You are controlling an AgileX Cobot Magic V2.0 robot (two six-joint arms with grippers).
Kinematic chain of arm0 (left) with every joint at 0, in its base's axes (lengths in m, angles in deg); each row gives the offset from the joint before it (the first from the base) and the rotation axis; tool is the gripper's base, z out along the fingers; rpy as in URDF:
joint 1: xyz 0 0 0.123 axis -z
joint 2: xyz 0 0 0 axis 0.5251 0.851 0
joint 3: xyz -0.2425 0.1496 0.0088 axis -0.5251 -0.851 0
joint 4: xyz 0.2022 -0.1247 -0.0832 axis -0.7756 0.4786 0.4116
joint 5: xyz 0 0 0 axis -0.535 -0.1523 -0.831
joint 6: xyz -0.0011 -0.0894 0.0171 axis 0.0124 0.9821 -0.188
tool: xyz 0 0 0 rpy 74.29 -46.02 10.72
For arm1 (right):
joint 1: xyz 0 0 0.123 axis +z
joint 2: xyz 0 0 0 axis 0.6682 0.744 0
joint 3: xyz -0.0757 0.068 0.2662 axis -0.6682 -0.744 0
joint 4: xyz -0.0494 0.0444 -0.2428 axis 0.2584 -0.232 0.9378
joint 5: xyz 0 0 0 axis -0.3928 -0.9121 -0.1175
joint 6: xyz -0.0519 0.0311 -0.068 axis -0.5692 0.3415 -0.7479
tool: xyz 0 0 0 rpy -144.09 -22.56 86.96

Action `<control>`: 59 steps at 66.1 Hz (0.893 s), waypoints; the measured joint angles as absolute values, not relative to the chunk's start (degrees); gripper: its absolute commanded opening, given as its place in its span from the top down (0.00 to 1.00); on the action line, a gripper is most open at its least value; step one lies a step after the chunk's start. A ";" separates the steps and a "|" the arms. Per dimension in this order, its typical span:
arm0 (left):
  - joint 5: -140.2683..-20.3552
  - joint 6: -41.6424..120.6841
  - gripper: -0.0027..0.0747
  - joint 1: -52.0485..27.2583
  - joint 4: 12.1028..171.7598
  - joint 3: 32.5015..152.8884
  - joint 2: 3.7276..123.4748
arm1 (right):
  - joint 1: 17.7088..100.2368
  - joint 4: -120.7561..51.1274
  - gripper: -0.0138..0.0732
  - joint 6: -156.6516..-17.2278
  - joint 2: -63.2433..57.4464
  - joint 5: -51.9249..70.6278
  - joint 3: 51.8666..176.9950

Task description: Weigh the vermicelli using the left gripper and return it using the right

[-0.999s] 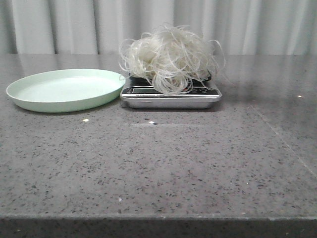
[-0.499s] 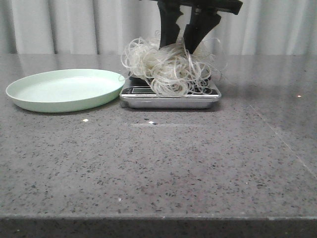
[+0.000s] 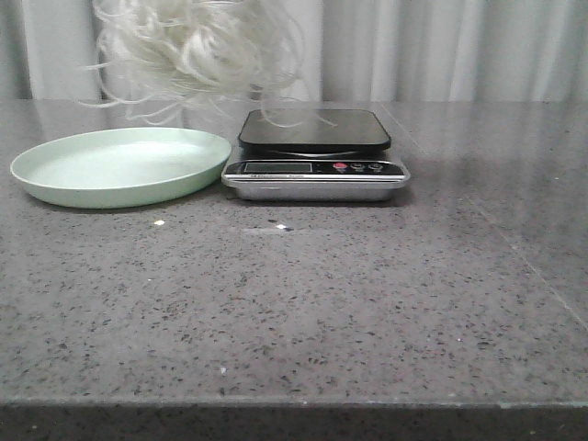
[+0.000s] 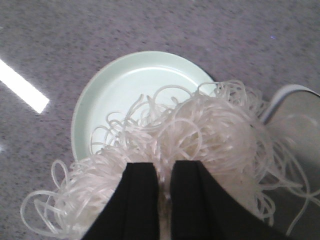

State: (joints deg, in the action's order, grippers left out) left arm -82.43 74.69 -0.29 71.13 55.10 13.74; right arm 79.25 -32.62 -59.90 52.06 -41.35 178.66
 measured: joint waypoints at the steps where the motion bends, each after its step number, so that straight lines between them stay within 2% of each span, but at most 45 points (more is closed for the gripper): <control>1: -82.43 74.69 0.78 -0.29 71.13 55.10 13.74 | 79.69 -32.73 0.68 -59.95 52.19 -41.12 178.66; 9: -82.32 74.69 0.78 -0.29 71.13 55.10 13.74 | 83.05 -32.85 0.68 -60.67 54.24 -37.42 178.76; 16: -82.32 74.69 0.78 -0.29 71.13 55.10 13.74 | 84.41 -33.13 0.61 -60.82 57.96 -35.85 178.89; 21: -82.32 74.69 0.78 -0.29 71.13 55.10 13.74 | 84.65 -33.75 0.48 -60.93 60.95 -35.81 178.89; 22: -82.32 74.69 0.78 -0.29 71.13 55.10 13.74 | 84.65 -33.90 0.42 -60.93 61.36 -35.81 178.89; 26: -82.32 74.69 0.78 -0.29 71.23 55.10 13.74 | 84.65 -34.93 0.30 -60.93 62.64 -35.93 178.89; 31: -82.32 74.69 0.78 -0.29 71.23 55.10 13.74 | 84.65 -35.46 0.21 -60.93 62.66 -35.93 179.01; 41: -82.23 74.69 0.78 -0.29 71.23 55.10 13.74 | 83.59 -35.33 0.19 -60.93 60.42 -37.04 179.87; 59: -82.23 74.69 0.78 -0.29 71.33 55.10 13.74 | 74.50 -25.67 0.19 -60.93 49.05 -48.38 178.38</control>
State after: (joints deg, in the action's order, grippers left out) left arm -82.23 74.69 -0.29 71.33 55.10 13.74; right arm 74.50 -25.67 -60.93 49.05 -48.38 178.38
